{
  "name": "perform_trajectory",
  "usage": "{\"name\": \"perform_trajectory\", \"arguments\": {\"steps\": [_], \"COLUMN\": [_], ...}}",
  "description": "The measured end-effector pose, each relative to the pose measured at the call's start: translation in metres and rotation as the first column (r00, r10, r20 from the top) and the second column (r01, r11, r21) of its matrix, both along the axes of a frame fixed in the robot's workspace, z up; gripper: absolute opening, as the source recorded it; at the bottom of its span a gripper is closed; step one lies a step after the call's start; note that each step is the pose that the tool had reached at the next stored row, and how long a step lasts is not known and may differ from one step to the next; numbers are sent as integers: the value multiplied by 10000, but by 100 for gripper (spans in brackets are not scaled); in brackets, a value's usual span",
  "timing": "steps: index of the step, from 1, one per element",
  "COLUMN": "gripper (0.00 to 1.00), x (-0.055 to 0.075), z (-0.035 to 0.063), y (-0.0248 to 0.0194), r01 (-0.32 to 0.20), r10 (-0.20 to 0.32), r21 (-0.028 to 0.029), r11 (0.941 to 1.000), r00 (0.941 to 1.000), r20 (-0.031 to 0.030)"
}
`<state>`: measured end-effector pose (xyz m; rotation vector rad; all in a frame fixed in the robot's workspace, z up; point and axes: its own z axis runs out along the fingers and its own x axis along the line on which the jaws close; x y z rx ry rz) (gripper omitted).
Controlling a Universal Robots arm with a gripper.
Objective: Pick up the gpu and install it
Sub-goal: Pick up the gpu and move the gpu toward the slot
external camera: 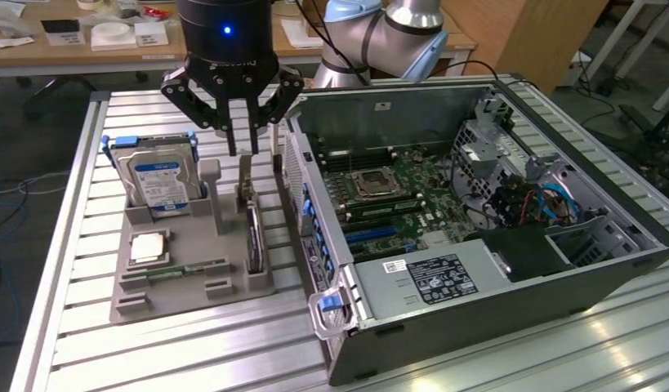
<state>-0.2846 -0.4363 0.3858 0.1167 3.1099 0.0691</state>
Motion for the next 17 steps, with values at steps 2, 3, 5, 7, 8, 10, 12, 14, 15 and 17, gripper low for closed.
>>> {"name": "perform_trajectory", "arguments": {"steps": [2,3,5,7,8,10,12,14,15,17], "gripper": [31,31,31,31,31,31,31,32,38,44], "x": [0,0,0,0,0,0,0,0,0,0], "z": [-2,-16,-56,-91,-97,-97,-97,-97,-97,-98], "y": [0,0,0,0,0,0,0,0,0,0], "r01": [0,-1,-1,-1,0,0,-1,0,0,0], "r10": [0,1,1,1,0,0,1,0,0,0], "r21": [0,2,-1,0,-1,-2,-2,-1,-1,-1], "r11": [10000,10000,10000,10000,10000,10000,10000,10000,10000,10000], "r00": [10000,10000,10000,10000,10000,10000,10000,10000,10000,10000], "r20": [0,3,-1,0,-1,-2,-2,-1,-1,-1]}}
